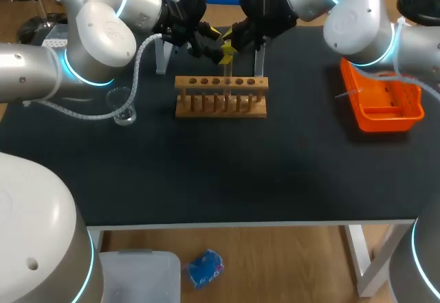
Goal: Invert the test tube, pick up the pipette, mount the tip to pipette, aspirate from beaker and dispense into the tube, eject the tip, return the pipette, and cap with the stopper.
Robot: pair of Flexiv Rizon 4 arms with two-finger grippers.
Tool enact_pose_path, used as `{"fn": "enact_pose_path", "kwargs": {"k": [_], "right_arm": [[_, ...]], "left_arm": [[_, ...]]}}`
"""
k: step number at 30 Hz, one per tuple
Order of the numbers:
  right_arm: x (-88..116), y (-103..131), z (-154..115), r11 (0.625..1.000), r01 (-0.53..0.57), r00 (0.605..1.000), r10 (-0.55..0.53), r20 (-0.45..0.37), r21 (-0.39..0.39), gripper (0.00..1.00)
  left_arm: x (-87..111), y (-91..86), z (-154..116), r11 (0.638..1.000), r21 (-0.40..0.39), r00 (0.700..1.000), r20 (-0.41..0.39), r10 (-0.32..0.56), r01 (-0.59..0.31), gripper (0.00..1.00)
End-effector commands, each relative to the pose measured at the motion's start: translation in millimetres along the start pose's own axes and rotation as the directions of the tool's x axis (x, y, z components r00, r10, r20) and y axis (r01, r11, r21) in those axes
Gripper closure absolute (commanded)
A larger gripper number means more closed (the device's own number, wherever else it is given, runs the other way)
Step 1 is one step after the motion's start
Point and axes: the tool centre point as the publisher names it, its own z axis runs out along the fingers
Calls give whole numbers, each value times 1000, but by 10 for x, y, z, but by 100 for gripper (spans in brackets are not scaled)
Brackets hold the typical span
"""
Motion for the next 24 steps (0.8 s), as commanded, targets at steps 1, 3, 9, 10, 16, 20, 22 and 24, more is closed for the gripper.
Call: {"fn": "enact_pose_path", "kwargs": {"k": [1,3,9,10,16,20,22,24], "right_arm": [[16,17,-70,1000,4,1000,-4,-1,1,77],[19,32,-100,1000,8,1000,-7,3,-3,79],[26,50,-139,1000,12,1000,-12,2,-12,81],[33,38,-132,1000,11,1000,-11,0,-12,83],[55,-1,-78,1000,-1,1000,1,-9,-10,82],[56,-12,-56,1000,-7,1000,7,-13,-7,80],[56,-18,-48,1000,-9,1000,9,-15,-5,79],[56,-19,-47,1000,-10,1000,10,-17,-4,70]], "left_arm": [[2,2,3,1000,0,1000,1,0,0,0],[2,2,3,1000,0,1000,1,0,0,0],[2,2,3,1000,0,1000,1,0,0,0],[2,2,3,1000,0,1000,1,0,0,0],[2,2,3,1000,0,1000,1,0,0,0],[2,2,3,1000,0,1000,1,0,0,0],[2,2,3,1000,0,1000,1,0,0,0],[2,2,3,1000,0,1000,1,0,0,0]]}}
